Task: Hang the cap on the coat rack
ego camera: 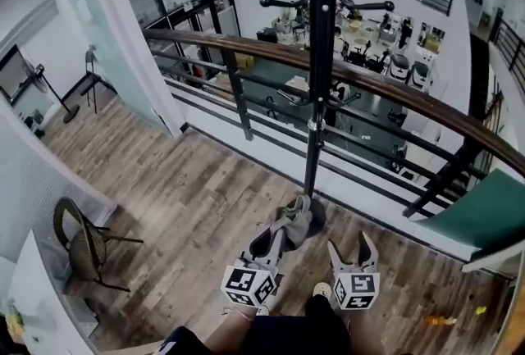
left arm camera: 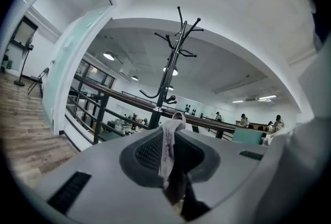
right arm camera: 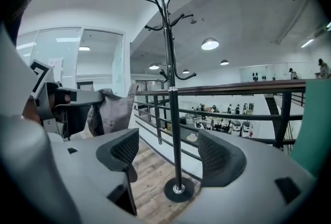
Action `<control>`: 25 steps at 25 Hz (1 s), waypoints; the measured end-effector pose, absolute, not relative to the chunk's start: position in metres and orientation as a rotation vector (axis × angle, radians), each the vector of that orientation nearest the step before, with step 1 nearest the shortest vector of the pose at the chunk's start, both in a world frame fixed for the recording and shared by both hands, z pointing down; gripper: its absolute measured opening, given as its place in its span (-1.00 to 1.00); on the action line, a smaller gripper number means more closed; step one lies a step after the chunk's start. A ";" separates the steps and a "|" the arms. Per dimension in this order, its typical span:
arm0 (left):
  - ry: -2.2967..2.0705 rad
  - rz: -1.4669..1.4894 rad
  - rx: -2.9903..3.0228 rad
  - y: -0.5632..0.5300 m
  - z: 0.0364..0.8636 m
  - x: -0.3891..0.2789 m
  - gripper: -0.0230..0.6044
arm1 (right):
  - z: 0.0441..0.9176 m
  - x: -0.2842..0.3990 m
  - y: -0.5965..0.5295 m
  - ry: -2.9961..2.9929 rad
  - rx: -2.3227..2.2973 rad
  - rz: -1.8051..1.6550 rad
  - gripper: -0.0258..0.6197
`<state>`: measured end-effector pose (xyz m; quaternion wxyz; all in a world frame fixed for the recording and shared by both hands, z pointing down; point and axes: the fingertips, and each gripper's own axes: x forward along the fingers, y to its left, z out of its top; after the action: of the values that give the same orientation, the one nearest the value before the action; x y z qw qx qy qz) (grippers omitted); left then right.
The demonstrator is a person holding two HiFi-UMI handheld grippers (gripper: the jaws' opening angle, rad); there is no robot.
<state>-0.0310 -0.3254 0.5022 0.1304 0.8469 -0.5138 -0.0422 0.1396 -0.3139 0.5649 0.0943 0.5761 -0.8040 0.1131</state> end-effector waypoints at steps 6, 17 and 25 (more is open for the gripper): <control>-1.614 -0.174 2.407 -0.353 0.491 0.003 -0.78 | 0.560 0.172 -0.360 -2.485 1.552 0.307 0.15; -1.838 -0.245 2.298 -0.371 0.469 0.029 -0.78 | 0.557 0.207 -0.396 -2.548 1.405 0.247 0.15; -1.917 -0.308 2.273 -0.375 0.427 0.021 -0.78 | 0.571 0.191 -0.396 -2.548 1.320 0.287 0.15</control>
<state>0.0211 -0.3754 0.4274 0.0761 0.7582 -0.6393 -0.1027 0.1909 -0.3959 0.5707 0.1287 0.4540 -0.8761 0.0987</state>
